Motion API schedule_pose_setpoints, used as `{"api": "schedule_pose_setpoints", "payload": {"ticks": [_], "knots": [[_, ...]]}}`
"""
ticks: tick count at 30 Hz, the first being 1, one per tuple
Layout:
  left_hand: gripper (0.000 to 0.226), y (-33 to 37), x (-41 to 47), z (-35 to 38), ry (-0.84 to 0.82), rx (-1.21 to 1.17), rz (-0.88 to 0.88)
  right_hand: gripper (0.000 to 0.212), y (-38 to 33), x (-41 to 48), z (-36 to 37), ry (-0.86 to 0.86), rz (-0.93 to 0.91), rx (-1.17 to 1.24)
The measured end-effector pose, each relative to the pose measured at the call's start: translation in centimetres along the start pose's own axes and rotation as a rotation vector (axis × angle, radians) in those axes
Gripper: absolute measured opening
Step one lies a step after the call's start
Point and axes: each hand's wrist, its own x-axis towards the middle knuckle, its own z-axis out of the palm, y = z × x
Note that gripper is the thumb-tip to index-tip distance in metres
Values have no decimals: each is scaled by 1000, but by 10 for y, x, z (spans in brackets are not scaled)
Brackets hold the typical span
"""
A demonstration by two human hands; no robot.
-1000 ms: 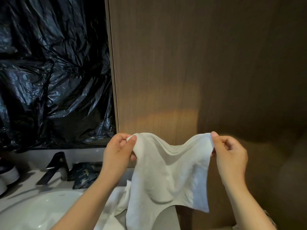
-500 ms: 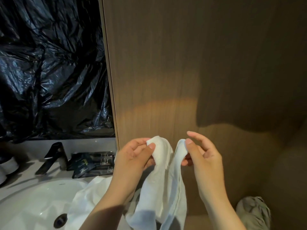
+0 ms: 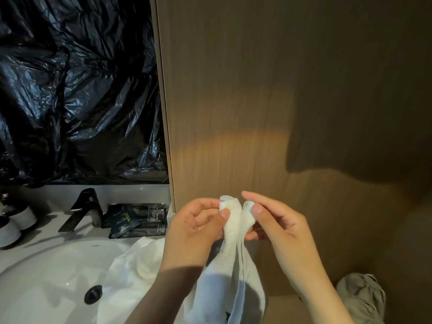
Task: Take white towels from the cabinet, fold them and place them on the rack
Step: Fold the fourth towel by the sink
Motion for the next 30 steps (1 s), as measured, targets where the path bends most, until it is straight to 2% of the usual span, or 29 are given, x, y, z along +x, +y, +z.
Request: {"api": "schedule_pose_setpoints", "payload": {"ticks": [8, 15, 18, 21, 23, 26, 30], "knots": [[13, 4, 1, -7, -21, -25, 20, 31, 0, 4, -11, -258, 128, 181], [13, 7, 3, -15, -31, 11, 13, 40, -1, 7, -11, -300, 148, 189], [13, 8, 2, -15, -52, 0, 16, 26, -2, 10, -3, -193, 73, 90], [13, 7, 1, -13, -28, -45, 3, 11, -2, 12, 1, -77, -97, -202], [13, 7, 2, -13, 1, -52, -5, 10, -2, 12, -1, -50, -164, -339], [14, 7, 5, -13, 3, -39, -4, 7, -2, 12, -2, -37, -229, -450], [14, 5, 3, -10, -51, -34, -2, 7, 0, 13, 2, -65, -251, -446]]}}
